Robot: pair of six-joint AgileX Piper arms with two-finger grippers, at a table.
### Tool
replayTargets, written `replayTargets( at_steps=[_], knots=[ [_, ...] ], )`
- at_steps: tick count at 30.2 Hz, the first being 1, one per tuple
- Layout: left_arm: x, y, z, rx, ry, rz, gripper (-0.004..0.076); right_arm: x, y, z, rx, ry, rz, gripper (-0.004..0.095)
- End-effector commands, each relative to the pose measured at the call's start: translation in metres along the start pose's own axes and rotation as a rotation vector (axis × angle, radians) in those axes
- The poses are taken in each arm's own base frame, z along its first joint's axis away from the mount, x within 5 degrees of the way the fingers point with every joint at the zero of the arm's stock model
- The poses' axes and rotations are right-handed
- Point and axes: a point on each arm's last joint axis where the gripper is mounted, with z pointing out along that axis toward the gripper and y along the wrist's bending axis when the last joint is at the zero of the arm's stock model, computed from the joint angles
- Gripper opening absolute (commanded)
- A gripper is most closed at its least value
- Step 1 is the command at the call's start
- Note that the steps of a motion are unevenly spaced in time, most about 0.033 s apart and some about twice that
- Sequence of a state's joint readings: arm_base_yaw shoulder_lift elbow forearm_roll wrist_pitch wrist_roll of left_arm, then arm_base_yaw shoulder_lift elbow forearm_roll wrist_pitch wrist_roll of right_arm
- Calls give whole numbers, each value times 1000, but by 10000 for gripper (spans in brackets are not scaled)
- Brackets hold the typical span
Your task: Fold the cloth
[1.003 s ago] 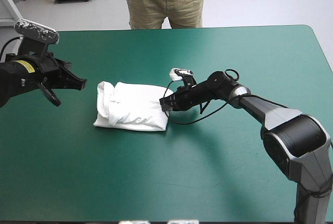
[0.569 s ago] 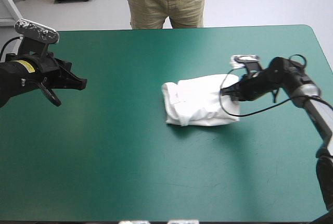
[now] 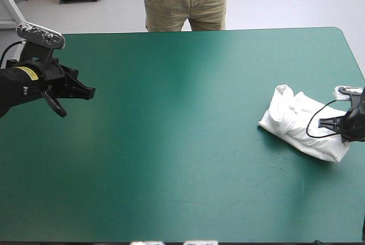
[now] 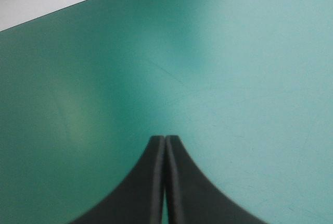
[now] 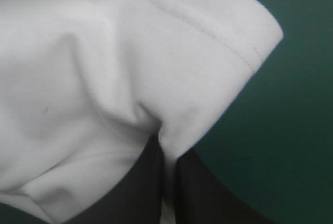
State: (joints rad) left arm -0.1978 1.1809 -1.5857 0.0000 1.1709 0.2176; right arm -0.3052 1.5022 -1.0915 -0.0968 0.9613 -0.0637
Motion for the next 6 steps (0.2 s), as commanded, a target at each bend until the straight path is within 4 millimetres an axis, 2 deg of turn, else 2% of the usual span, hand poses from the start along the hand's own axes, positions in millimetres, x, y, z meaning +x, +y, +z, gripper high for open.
replayTargets(
  at_steps=[1, 2, 5, 6],
  knots=[
    [-8, 2, -14, -20, -94, -8, -9, -3, -11, -18, 78, -82, -7, 82],
    [-8, 2, -14, -20, -94, -8, -9, -3, -11, -18, 82, -84, -5, 171],
    [-8, 3, -14, -29, -94, -5, -9, -3, -10, -24, 76, -111, 16, 521],
    [-8, 5, -17, -62, -102, 5, -9, -2, -7, -32, 48, -149, 38, 768]
  ],
)
